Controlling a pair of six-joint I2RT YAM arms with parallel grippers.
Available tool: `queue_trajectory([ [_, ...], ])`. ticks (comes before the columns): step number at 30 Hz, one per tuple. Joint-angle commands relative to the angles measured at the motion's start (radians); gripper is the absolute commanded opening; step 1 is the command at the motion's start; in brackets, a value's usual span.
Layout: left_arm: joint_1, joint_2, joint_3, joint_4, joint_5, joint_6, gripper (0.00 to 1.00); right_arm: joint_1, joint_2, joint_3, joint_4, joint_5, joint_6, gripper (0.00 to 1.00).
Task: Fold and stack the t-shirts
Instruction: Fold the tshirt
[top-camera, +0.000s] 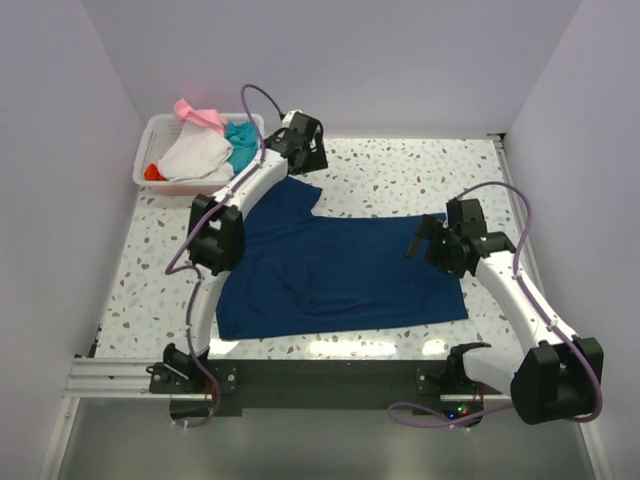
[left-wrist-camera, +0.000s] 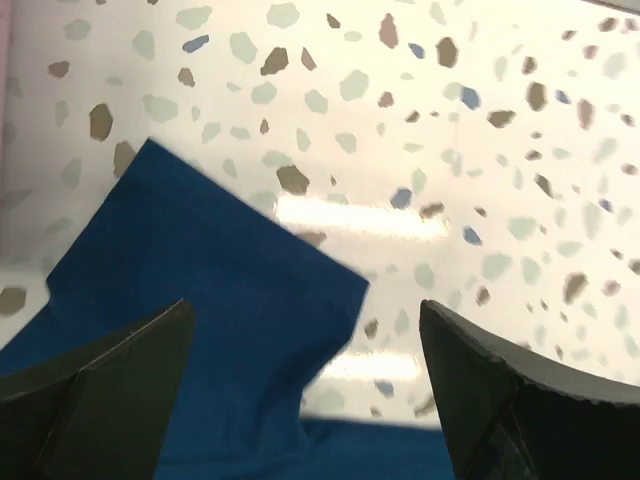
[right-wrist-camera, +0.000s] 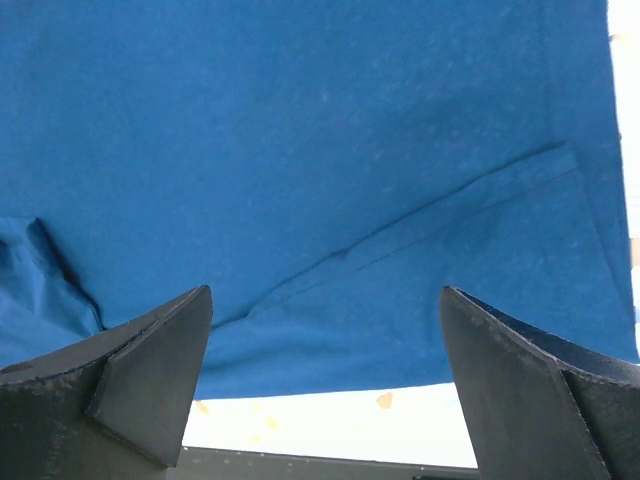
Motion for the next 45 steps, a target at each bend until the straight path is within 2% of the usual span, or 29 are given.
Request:
queue_trajectory([
  [1, 0.018, 0.158, 0.208, -0.170, -0.051, 0.047, 1.00, -0.031, 0.011, 0.026, 0.029, -0.045, -0.042, 0.99],
  [7, 0.046, 0.251, 0.222, -0.067, -0.029, -0.004, 1.00, -0.037, 0.035, 0.026, 0.013, -0.063, -0.077, 0.99],
  [12, 0.049, 0.308, 0.246, -0.075, -0.081, -0.027, 1.00, -0.038, 0.031, 0.009, 0.017, -0.051, -0.085, 0.99],
  [15, 0.049, 0.330, 0.254, -0.095, -0.088, -0.039, 0.95, -0.038, 0.032, -0.004, 0.029, -0.057, -0.087, 0.99],
  [18, 0.049, 0.340, 0.251, -0.118, -0.098, -0.053, 0.88, -0.038, 0.035, -0.017, 0.037, -0.057, -0.088, 0.99],
  [23, 0.049, 0.342, 0.256, -0.181, -0.114, -0.073, 0.70, -0.040, 0.063, -0.020, 0.046, -0.065, -0.088, 0.99],
  [24, 0.049, 0.337, 0.256, -0.188, -0.118, -0.074, 0.62, -0.038, 0.065, -0.020, 0.052, -0.065, -0.088, 0.99],
  [31, 0.049, 0.321, 0.242, -0.195, -0.077, -0.073, 0.28, -0.041, 0.100, 0.011, 0.071, -0.022, -0.085, 0.99],
  [35, 0.049, 0.301, 0.231, -0.184, -0.065, -0.071, 0.11, -0.049, 0.146, 0.110, 0.074, 0.078, -0.061, 0.99],
  [36, 0.048, 0.291, 0.213, -0.167, -0.056, -0.071, 0.03, -0.054, 0.161, 0.135, 0.080, 0.110, -0.074, 0.99],
  [37, 0.049, 0.281, 0.203, -0.158, -0.048, -0.071, 0.00, -0.057, 0.178, 0.162, 0.079, 0.136, -0.079, 0.99],
  [41, 0.045, 0.195, 0.136, -0.101, -0.039, -0.058, 0.00, -0.077, 0.302, 0.311, 0.117, 0.213, -0.097, 0.98],
  [45, 0.034, 0.123, 0.062, -0.064, -0.051, -0.048, 0.00, -0.100, 0.501, 0.448, 0.111, 0.259, -0.131, 0.94],
])
